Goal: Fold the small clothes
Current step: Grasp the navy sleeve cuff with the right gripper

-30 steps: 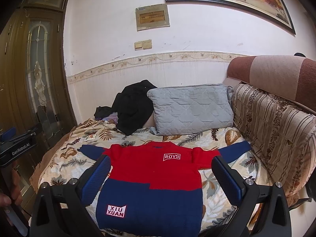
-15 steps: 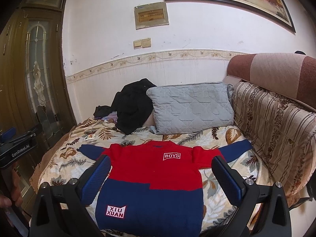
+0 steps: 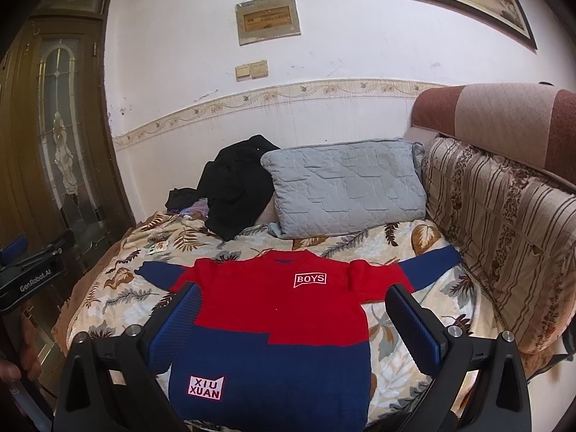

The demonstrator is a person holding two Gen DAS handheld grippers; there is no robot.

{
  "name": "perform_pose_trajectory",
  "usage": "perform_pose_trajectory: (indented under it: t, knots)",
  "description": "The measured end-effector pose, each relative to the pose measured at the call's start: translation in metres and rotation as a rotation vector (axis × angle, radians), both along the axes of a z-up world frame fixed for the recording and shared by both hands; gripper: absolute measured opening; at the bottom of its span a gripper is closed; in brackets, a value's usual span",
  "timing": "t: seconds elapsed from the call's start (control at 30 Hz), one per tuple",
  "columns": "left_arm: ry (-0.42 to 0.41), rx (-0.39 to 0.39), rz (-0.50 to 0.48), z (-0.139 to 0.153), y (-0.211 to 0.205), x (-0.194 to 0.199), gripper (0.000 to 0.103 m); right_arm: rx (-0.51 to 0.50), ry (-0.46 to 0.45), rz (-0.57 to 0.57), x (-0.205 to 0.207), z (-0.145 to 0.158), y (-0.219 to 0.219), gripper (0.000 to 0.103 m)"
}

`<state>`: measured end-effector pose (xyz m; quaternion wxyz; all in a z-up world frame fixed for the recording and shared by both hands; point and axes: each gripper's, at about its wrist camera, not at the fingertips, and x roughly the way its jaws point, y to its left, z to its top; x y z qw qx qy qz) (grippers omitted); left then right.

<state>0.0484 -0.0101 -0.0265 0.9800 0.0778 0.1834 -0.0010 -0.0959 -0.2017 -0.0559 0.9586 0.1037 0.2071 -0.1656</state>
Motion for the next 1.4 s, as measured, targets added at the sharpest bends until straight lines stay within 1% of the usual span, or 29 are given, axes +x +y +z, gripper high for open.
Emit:
perform_pose_trajectory:
  t: [0.07,0.13,0.2,0.23,0.27,0.3,0.33,0.4,0.47,0.5,0.57,0.6,0.63,0.67,0.7,0.73,0.77,0.8,0.83,0.87,0.9,0.93,0.97,1.0,1.07,1.13,1.3,1.37,1.4]
  knots:
    - [0.030,0.002,-0.011,-0.008,-0.007,0.013,0.103,0.007,0.008,-0.006,0.006,-0.004,-0.009,0.103]
    - [0.090,-0.002,-0.041,-0.023,-0.016,0.031,0.103,0.017,0.007,-0.003,0.011,-0.009,-0.019,0.103]
    - [0.199,-0.017,-0.098,-0.050,-0.030,0.059,0.103,0.037,-0.009,0.002,0.016,-0.017,-0.040,0.103]
    - [0.278,-0.004,-0.115,-0.075,-0.042,0.080,0.103,0.061,-0.024,0.008,0.017,-0.022,-0.057,0.103]
    - [0.337,0.017,-0.125,-0.094,-0.052,0.094,0.103,0.108,-0.053,0.013,0.017,-0.031,-0.082,0.103]
    - [0.425,0.050,-0.151,-0.125,-0.067,0.115,0.103,0.155,-0.079,0.012,0.018,-0.039,-0.104,0.103]
    - [0.479,0.071,-0.164,-0.144,-0.076,0.127,0.103,0.204,-0.097,-0.002,0.018,-0.047,-0.127,0.103]
    - [0.633,0.152,-0.172,-0.205,-0.102,0.160,0.103,0.327,-0.114,-0.076,0.019,-0.070,-0.187,0.103]
    - [0.704,0.190,-0.178,-0.245,-0.119,0.178,0.103,0.506,-0.145,-0.196,0.016,-0.106,-0.261,0.103]
    - [0.728,0.197,-0.176,-0.262,-0.125,0.185,0.103,0.574,-0.159,-0.228,0.016,-0.119,-0.284,0.103]
    - [0.752,0.190,-0.190,-0.279,-0.134,0.196,0.103,0.814,-0.213,-0.322,0.016,-0.167,-0.349,0.103]
    - [0.753,0.185,-0.198,-0.287,-0.139,0.203,0.103,0.899,-0.246,-0.367,0.017,-0.186,-0.370,0.103]
    - [0.752,0.182,-0.200,-0.289,-0.140,0.206,0.103,0.958,-0.285,-0.387,0.021,-0.201,-0.385,0.103]
    - [0.749,0.172,-0.206,-0.294,-0.143,0.211,0.103,0.984,-0.305,-0.395,0.029,-0.213,-0.398,0.103]
    - [0.748,0.163,-0.215,-0.299,-0.145,0.215,0.103,0.982,-0.292,-0.408,0.036,-0.219,-0.405,0.102]
    - [0.747,0.164,-0.219,-0.303,-0.148,0.218,0.103,0.975,-0.250,-0.436,0.052,-0.229,-0.416,0.100]
    - [0.739,0.159,-0.230,-0.305,-0.149,0.220,0.103,0.977,-0.240,-0.437,0.062,-0.236,-0.422,0.091]
    - [0.726,0.140,-0.243,-0.307,-0.150,0.223,0.103,0.984,-0.243,-0.425,0.075,-0.244,-0.430,0.086]
    - [0.730,0.121,-0.246,-0.307,-0.148,0.224,0.103,0.984,-0.242,-0.421,0.085,-0.252,-0.438,0.082]
    - [0.739,0.100,-0.248,-0.308,-0.147,0.226,0.103,0.988,-0.229,-0.427,0.098,-0.259,-0.448,0.081]
    - [0.745,0.076,-0.246,-0.309,-0.145,0.227,0.103,1.002,-0.229,-0.419,0.108,-0.266,-0.456,0.080]
    - [0.733,0.064,-0.248,-0.309,-0.144,0.226,0.103,1.026,-0.235,-0.402,0.113,-0.271,-0.459,0.073]
    - [0.717,0.069,-0.253,-0.309,-0.144,0.224,0.103,1.076,-0.240,-0.375,0.123,-0.281,-0.466,0.067]
    - [0.699,0.078,-0.258,-0.311,-0.144,0.222,0.103,1.101,-0.211,-0.372,0.130,-0.288,-0.467,0.066]
    - [0.681,0.081,-0.258,-0.311,-0.144,0.216,0.103,1.081,-0.119,-0.407,0.137,-0.295,-0.461,0.065]
    - [0.685,0.070,-0.254,-0.313,-0.144,0.215,0.103,1.055,-0.032,-0.429,0.143,-0.298,-0.457,0.059]
    - [0.679,0.065,-0.270,-0.312,-0.134,0.216,0.103,1.008,-0.010,-0.510,0.136,-0.298,-0.463,0.058]
    - [0.697,0.067,-0.291,-0.311,-0.134,0.218,0.103,1.078,-0.033,-0.526,0.129,-0.307,-0.467,0.047]
    - [0.703,0.070,-0.301,-0.311,-0.134,0.221,0.103,1.089,-0.037,-0.528,0.125,-0.306,-0.467,0.047]
